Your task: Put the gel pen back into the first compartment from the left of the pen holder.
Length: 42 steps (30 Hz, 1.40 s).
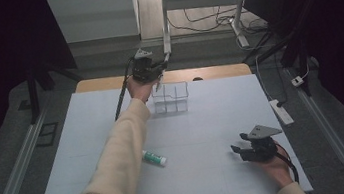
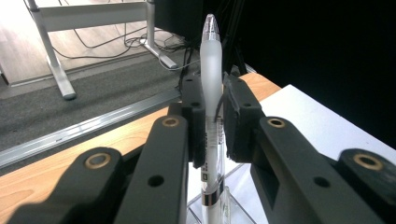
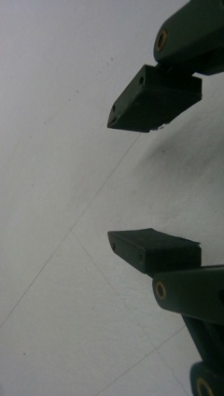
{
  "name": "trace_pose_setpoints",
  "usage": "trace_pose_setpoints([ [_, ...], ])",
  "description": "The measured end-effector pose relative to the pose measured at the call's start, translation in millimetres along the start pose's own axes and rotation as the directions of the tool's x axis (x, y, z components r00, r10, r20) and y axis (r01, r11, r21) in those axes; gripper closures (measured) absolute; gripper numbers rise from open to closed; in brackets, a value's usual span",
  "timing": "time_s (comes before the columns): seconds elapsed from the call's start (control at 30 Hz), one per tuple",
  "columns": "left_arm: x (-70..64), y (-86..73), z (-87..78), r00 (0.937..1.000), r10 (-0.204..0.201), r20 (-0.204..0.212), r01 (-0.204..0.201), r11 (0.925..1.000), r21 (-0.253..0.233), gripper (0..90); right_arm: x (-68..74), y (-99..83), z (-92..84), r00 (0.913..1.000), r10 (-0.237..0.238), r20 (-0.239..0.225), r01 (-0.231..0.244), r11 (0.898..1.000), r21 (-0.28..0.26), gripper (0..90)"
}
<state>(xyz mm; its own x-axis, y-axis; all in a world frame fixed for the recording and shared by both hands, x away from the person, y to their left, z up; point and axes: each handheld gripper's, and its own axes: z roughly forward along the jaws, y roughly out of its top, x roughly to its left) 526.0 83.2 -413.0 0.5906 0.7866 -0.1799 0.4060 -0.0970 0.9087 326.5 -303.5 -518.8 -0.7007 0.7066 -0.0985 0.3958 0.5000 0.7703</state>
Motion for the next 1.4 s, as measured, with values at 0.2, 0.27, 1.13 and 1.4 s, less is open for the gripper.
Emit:
trace_pose_setpoints([
  [0.2,3.5,-2.6,5.0,0.9999,-0.006,-0.009,0.006,1.0000,-0.006,79.6,-0.2,-0.4,0.4,1.0000,0.000,0.000,0.000,1.000,0.003,39.1],
  [0.27,4.4,-3.7,6.1,0.9999,-0.003,-0.012,0.003,1.0000,0.002,79.5,-0.3,-0.6,0.4,1.0000,0.002,-0.001,-0.002,1.000,0.003,39.1],
  [1.13,4.0,-13.1,-22.6,0.9962,0.060,0.062,-0.065,0.9946,0.081,47.2,-0.4,-0.6,0.0,1.0000,0.004,-0.001,-0.004,1.000,-0.004,39.0],
  [1.4,5.8,-28.4,-48.2,0.9907,0.101,0.092,-0.110,0.9883,0.105,47.3,-0.5,-0.5,-0.1,1.0000,-0.001,0.001,0.001,1.000,-0.004,39.0],
])
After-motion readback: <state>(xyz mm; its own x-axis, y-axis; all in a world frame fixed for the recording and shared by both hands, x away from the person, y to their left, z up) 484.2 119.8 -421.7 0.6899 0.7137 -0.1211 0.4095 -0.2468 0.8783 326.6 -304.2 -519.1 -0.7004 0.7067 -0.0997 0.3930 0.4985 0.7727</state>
